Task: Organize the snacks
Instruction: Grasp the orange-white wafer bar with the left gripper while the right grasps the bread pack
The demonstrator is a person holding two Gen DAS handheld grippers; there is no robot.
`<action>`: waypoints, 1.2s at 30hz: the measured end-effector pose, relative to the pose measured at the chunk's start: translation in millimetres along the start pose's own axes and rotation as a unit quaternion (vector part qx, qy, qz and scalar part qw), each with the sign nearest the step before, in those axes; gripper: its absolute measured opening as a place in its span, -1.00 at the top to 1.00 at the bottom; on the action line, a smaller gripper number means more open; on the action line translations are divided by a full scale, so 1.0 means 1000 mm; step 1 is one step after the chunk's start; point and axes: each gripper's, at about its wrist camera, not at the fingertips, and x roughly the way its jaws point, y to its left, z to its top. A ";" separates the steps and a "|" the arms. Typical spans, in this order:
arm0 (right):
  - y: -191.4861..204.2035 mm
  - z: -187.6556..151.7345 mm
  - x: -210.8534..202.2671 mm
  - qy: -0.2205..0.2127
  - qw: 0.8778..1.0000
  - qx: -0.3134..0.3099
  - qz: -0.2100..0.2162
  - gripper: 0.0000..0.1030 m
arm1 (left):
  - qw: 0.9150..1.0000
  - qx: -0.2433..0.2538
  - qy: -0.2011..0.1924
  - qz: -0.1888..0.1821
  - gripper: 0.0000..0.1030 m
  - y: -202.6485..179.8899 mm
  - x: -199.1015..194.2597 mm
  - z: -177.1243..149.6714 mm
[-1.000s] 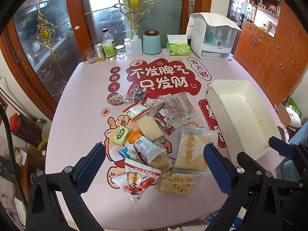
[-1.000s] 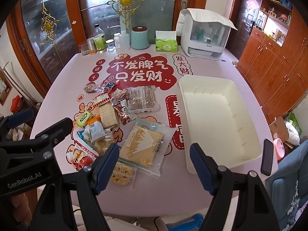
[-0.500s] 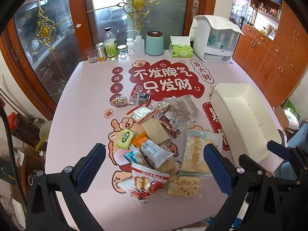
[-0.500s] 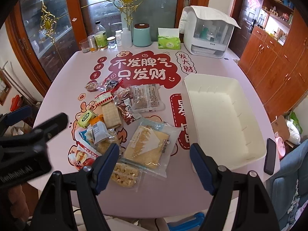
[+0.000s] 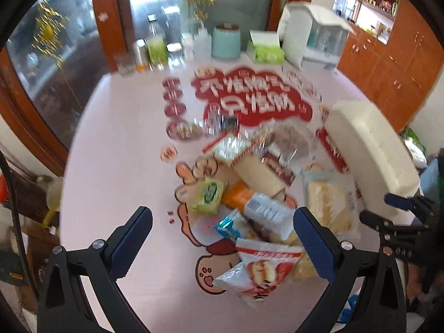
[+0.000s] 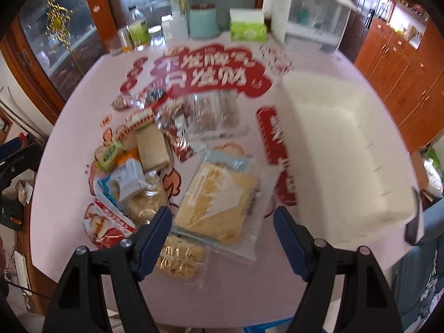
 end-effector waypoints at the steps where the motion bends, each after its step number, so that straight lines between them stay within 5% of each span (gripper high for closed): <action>1: 0.002 0.000 0.010 0.006 1.000 0.001 0.003 -0.48 | 1.000 0.004 0.012 -0.004 -0.96 0.002 0.012 -0.004; 9: -0.007 0.002 0.099 0.069 0.996 0.054 -0.018 -0.48 | 0.991 -0.024 0.100 -0.080 -0.96 -0.004 0.077 -0.010; 19: 0.004 0.014 0.123 0.051 0.998 0.031 -0.014 -1.00 | 0.973 -0.061 0.219 -0.036 -0.83 -0.049 0.167 0.022; 22: 0.007 0.014 0.130 0.057 0.998 0.021 -0.018 -1.00 | 0.965 -0.066 0.253 -0.034 -0.54 -0.056 0.192 0.017; 26: 0.008 0.014 0.133 0.062 0.998 0.017 -0.024 -0.92 | 0.967 -0.064 0.243 -0.038 -0.31 -0.060 0.197 0.013; 28: 0.009 0.012 0.130 0.059 0.998 0.009 -0.026 -0.84 | 0.969 -0.064 0.234 -0.055 0.31 -0.060 0.195 0.012; 36: 0.008 0.002 0.112 0.037 0.999 0.004 -0.001 -0.54 | 0.979 -0.048 0.192 -0.051 0.33 -0.053 0.155 0.002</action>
